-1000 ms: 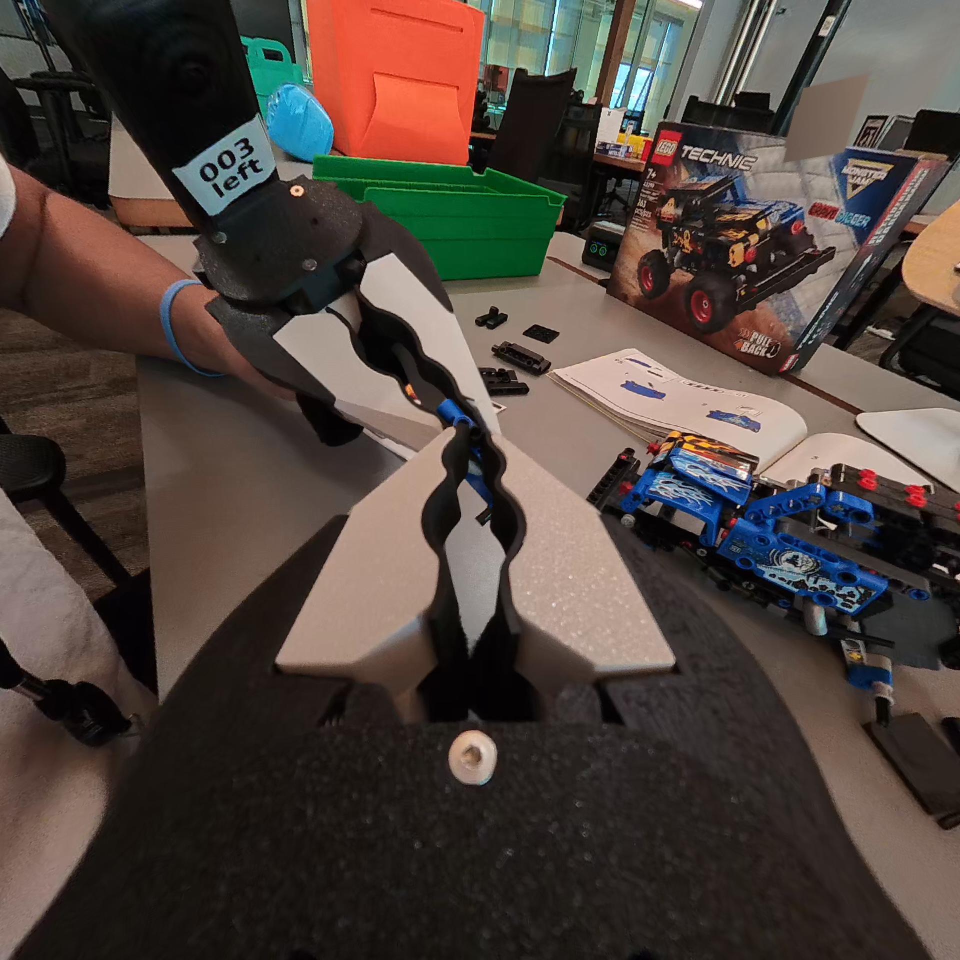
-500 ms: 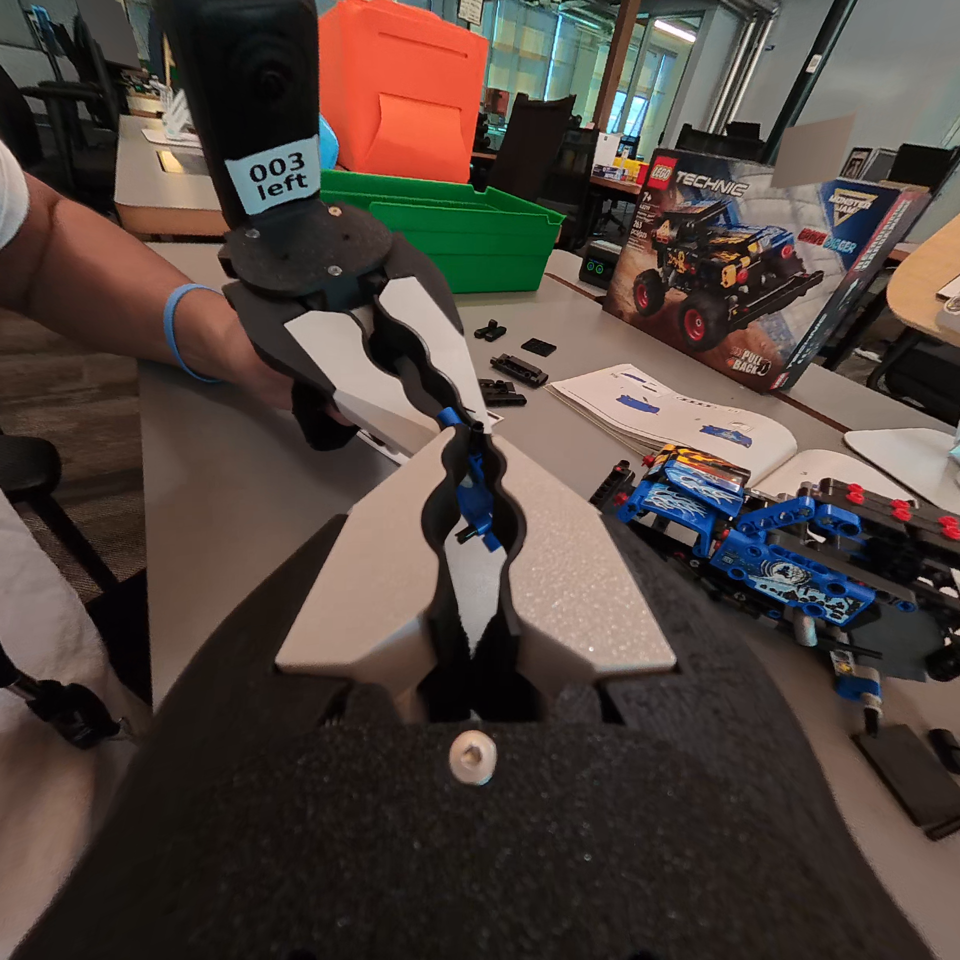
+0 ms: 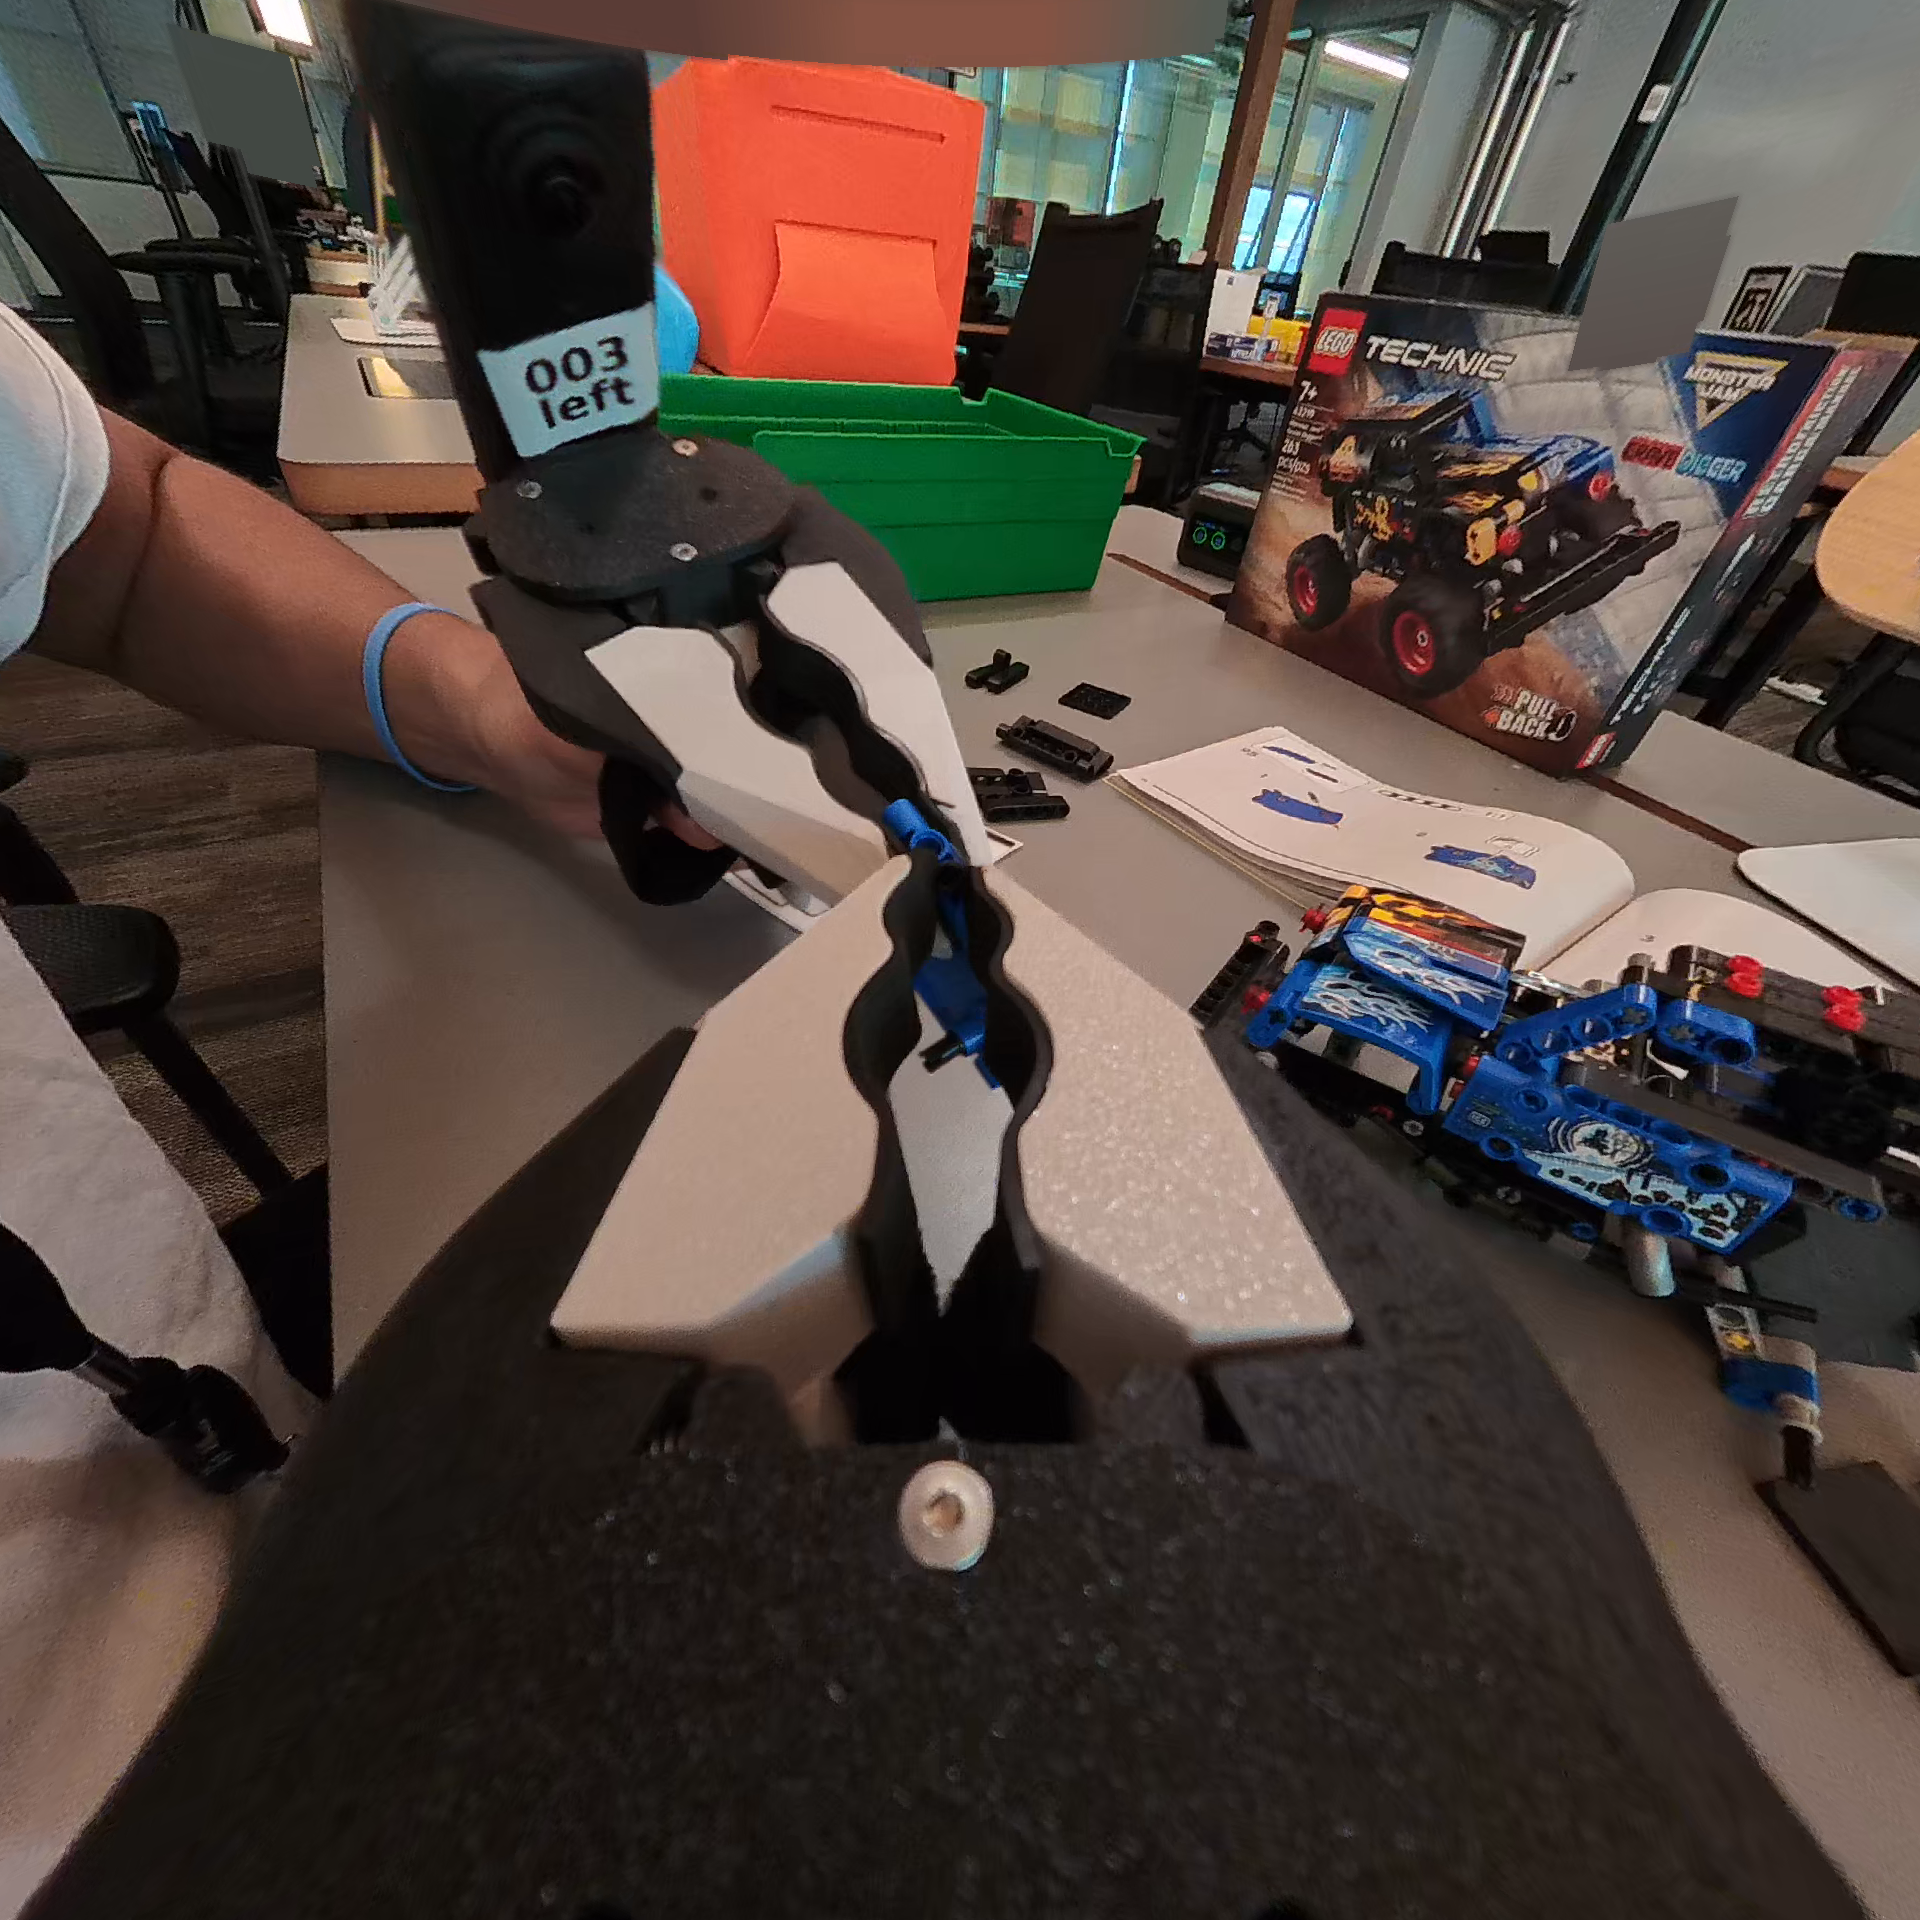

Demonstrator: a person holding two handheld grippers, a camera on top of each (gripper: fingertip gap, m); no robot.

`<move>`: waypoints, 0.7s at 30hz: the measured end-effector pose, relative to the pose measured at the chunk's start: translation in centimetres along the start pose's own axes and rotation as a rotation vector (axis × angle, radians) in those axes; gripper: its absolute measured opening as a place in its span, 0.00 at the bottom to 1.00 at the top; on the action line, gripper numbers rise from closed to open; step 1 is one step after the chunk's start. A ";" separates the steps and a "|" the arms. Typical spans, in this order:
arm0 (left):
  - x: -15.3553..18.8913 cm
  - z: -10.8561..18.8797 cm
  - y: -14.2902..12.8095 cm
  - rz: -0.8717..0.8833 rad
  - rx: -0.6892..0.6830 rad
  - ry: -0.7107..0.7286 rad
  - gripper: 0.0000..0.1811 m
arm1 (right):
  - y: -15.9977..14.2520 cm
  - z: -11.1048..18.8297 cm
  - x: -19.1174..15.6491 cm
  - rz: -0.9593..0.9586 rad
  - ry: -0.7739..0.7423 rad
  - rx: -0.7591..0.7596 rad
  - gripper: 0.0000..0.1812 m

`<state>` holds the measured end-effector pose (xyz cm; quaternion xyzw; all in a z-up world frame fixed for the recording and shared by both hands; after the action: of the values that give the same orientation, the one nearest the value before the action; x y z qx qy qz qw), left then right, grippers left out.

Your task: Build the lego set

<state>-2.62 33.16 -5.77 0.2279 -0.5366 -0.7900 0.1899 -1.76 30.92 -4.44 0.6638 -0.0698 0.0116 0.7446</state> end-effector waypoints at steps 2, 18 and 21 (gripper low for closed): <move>-0.2 -0.1 -0.5 -0.099 -0.071 0.062 0.02 | -0.4 -0.1 0.0 -0.003 -0.003 -0.029 0.02; -0.7 0.1 -0.8 -0.436 -0.274 0.290 0.02 | -1.1 -0.5 0.3 0.006 -0.034 -0.084 0.02; -0.7 0.1 -1.0 -0.517 -0.326 0.322 0.02 | -1.3 -0.6 0.3 0.000 -0.030 -0.103 0.03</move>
<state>-2.16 33.93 -6.57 0.4448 -0.2908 -0.8412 0.0998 -1.31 31.30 -5.80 0.6247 -0.0813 -0.0021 0.7766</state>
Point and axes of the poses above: each gripper's, where its closed fingertips meet, z back along the fingers, y out of its top, x = y × z across the jaws, the point moved 2 cm from there along z, back along the fingers, and after that the axes turned 12 degrees about -y, right-handed, at the moved point
